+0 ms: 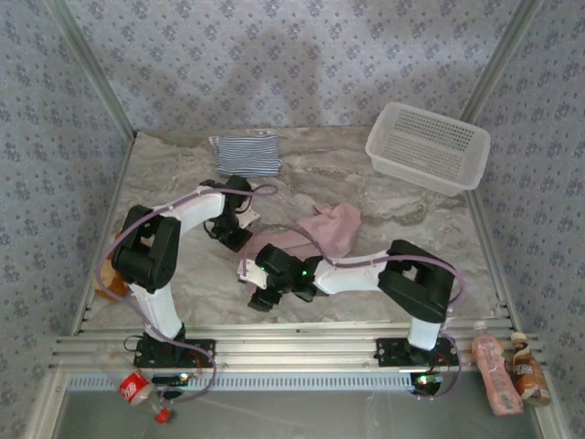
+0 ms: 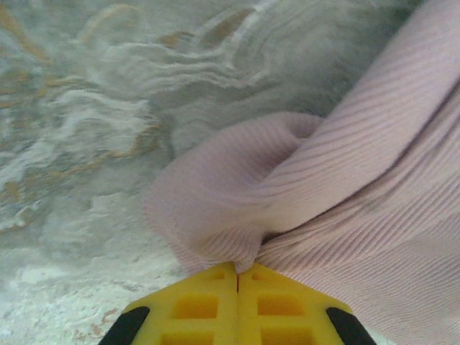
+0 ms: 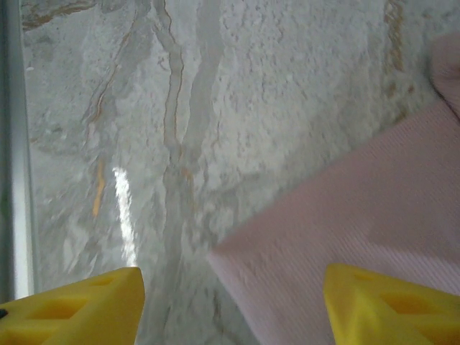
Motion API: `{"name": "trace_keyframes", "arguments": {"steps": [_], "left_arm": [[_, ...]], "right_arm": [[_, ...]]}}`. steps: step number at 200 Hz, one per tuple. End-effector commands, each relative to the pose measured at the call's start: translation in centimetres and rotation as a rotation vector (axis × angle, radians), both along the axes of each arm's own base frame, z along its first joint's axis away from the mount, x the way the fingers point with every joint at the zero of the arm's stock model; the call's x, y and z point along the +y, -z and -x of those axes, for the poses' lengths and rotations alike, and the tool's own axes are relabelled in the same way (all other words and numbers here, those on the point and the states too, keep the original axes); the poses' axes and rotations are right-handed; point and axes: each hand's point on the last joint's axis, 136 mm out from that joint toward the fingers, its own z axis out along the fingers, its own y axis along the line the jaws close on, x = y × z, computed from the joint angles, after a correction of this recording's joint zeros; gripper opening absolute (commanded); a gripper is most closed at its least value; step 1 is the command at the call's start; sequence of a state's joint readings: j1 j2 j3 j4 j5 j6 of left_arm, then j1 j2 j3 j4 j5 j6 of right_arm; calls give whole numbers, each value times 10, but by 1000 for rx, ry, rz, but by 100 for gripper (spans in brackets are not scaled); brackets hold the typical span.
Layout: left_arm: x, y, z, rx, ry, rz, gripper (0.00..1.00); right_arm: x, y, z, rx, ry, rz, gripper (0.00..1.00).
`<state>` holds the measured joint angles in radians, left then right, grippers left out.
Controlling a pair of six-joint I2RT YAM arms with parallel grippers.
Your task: Fold and stack the tank tops
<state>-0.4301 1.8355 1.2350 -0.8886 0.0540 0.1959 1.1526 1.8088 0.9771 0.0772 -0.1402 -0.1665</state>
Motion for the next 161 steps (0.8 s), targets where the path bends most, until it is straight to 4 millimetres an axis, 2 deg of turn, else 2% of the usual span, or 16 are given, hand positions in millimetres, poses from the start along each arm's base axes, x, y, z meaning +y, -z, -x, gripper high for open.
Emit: {"name": "trace_keyframes", "arguments": {"steps": [1,24,36,69,81,115,130,149,161], "left_arm": [[2,-23,0,12,-92,50,0],[6,-40,-2,17,-187,122,0],[6,-49,-3,18,-225,165,0],[6,-79,-5,16,-340,279,0],[7,-91,-6,9,-377,309,0],[8,-132,-10,-50,-465,394,0],[1,-158,-15,-96,-496,468,0],[-4,-180,-19,-120,-530,529,0],[-12,-198,-24,-131,-568,596,0]], "right_arm": [[11,10,-6,-63,-39,30,67],[4,36,-14,-74,-19,130,56],[-5,45,-17,-64,1,171,41],[-30,36,-24,-39,61,201,7],[-40,20,-25,-58,80,198,0],[-73,-42,-43,-166,192,133,0],[-91,-69,-51,-194,253,98,0],[-113,-103,-64,-249,320,64,0],[-127,-131,-74,-310,356,30,0]]}}
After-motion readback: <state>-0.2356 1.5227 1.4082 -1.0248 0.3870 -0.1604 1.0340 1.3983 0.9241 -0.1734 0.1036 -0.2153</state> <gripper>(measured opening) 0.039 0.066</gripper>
